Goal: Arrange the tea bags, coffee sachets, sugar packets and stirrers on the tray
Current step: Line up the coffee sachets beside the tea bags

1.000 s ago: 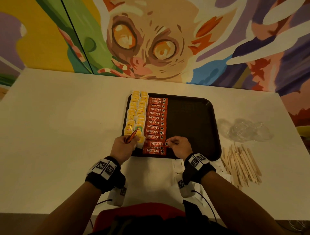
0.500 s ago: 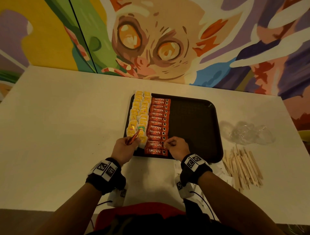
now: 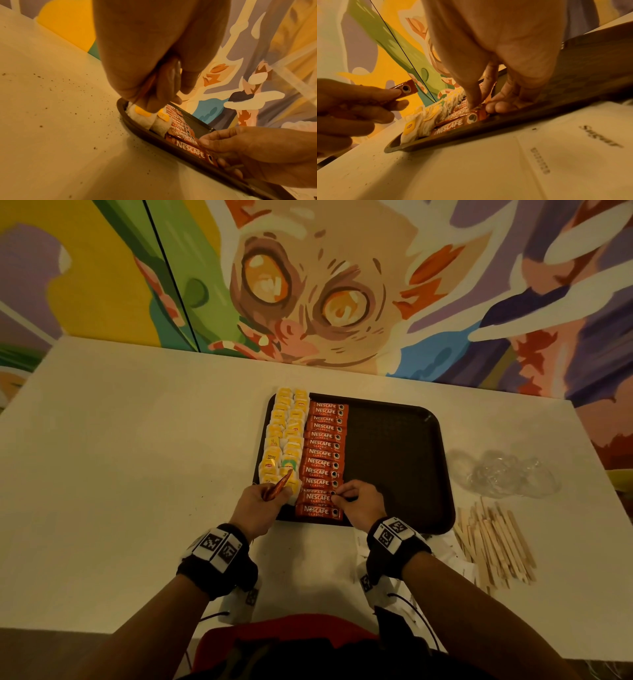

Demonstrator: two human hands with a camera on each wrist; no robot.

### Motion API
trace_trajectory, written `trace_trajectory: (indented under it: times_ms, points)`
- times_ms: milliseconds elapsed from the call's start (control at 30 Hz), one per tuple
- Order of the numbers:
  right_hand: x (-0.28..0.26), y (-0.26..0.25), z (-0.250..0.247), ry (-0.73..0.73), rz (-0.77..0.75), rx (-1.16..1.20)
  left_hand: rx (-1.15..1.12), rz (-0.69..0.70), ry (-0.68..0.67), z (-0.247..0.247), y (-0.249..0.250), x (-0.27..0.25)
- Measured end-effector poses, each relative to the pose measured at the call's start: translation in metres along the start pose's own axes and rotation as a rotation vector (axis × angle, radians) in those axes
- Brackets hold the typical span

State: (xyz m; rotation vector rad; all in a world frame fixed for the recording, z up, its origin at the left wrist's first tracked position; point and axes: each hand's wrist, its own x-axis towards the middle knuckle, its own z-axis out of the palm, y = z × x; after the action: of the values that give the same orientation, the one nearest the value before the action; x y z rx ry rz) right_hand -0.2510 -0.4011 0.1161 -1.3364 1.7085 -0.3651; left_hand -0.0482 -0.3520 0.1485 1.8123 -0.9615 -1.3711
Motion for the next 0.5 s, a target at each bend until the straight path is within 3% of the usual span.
trace_trajectory:
  times_ms: [233, 333, 500]
  points:
    - [-0.001, -0.002, -0.003, 0.077, 0.008, 0.017, 0.043, 0.059, -0.094, 0.001, 0.001, -0.004]
    - [-0.005, -0.01, -0.006, 0.08, -0.06, 0.068, 0.1, 0.084, -0.144, 0.002, -0.002, -0.001]
    - [-0.023, -0.034, -0.011, -0.283, -0.17, 0.424, 0.172, 0.16, -0.299, 0.007, 0.011, -0.008]
